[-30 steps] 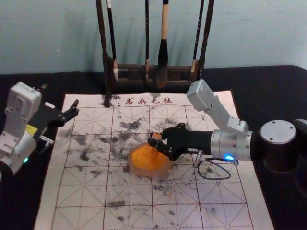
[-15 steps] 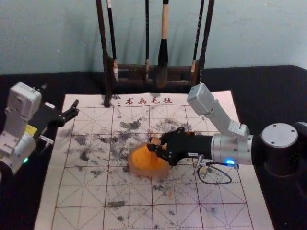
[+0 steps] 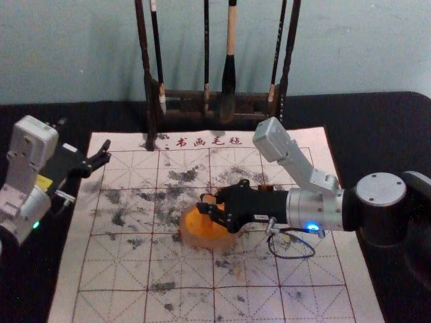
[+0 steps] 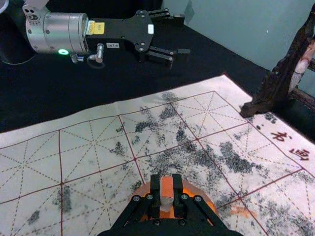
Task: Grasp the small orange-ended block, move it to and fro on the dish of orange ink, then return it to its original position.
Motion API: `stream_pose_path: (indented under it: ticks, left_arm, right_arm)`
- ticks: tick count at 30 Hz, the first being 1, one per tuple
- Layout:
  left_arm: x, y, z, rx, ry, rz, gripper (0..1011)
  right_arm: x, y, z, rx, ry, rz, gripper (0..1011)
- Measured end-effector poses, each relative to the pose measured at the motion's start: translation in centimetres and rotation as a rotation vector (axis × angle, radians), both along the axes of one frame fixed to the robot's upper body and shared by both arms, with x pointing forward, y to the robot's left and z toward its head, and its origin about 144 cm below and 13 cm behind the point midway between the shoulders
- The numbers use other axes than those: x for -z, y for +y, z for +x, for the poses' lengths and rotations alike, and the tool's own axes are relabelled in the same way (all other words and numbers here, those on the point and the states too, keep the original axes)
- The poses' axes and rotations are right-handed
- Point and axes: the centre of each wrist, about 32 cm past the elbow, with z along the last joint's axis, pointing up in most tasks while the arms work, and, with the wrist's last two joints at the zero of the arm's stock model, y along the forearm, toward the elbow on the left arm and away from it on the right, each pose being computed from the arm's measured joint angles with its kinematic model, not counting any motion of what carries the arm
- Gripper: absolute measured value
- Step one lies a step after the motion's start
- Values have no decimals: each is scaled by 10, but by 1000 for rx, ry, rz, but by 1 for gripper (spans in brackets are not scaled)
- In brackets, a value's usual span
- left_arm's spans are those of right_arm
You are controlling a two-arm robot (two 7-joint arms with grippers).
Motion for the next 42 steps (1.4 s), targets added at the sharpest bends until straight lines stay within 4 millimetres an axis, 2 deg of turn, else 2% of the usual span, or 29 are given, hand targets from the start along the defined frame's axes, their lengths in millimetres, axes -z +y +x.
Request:
stream_pose_path:
  ticks: [11, 22, 42]
  left_arm:
    - [0, 0, 0, 0, 0, 0, 1001]
    - [0, 0, 0, 0, 0, 0, 1001]
    - [0, 0, 0, 0, 0, 0, 1001]
  right_arm:
    - [3, 6, 10, 12, -3, 11, 117]
    - [-1, -2, 14, 49, -25, -5, 116]
    - [-4, -15, -3, 52, -28, -28, 116]
